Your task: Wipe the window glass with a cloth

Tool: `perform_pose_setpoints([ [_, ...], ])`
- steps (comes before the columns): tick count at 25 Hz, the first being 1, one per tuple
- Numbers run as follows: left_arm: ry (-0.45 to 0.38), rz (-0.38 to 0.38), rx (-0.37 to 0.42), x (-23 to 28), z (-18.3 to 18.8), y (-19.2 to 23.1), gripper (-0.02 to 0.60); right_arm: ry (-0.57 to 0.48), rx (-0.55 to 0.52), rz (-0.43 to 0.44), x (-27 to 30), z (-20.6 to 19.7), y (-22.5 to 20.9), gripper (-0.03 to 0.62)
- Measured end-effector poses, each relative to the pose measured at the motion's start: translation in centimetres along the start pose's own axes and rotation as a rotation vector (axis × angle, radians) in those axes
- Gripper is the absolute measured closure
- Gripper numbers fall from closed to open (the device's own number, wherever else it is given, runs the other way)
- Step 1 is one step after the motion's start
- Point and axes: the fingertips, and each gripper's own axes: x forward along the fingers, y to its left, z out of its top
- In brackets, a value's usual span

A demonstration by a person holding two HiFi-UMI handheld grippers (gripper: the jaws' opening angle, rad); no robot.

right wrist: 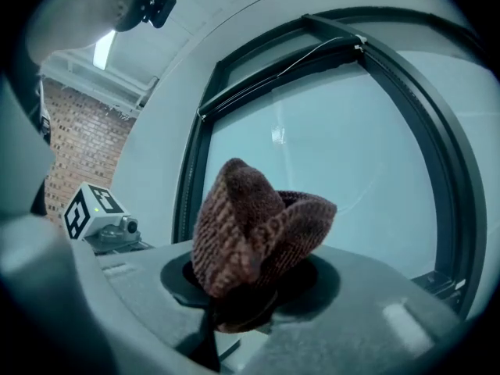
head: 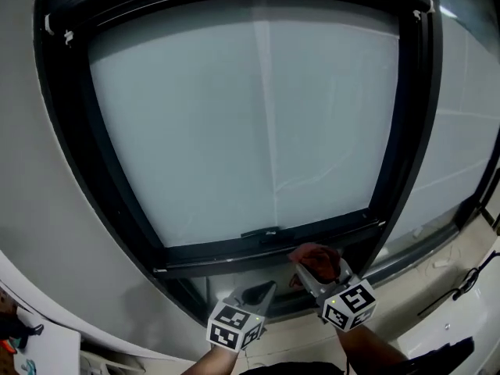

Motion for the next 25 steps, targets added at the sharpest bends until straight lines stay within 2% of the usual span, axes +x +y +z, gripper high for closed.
perform_pose_setpoints([
  [4,0.01,-0.014,-0.005,0.8,-0.2,2.5,0.565,-0.04,-0.029,-0.096,3.6,2.1,-2.1,0.455],
  [9,0.029,-0.024,-0.013,1.6,-1.2,3.4,0.565,-0.096,-0.12,-0.144,7.8,6.3,-5.4,0.456],
  [14,0.048,0.027,-0.037,3.0,-2.0,4.7,0.565,-0.174,-0.192,-0.147,12.1,11.2,-8.3,0.456],
  [25,0.005,0.121,-0.062,6.7,0.2,5.6,0.565,-0.372,-0.27,-0.121,16.8,22.2,-11.4,0.456],
])
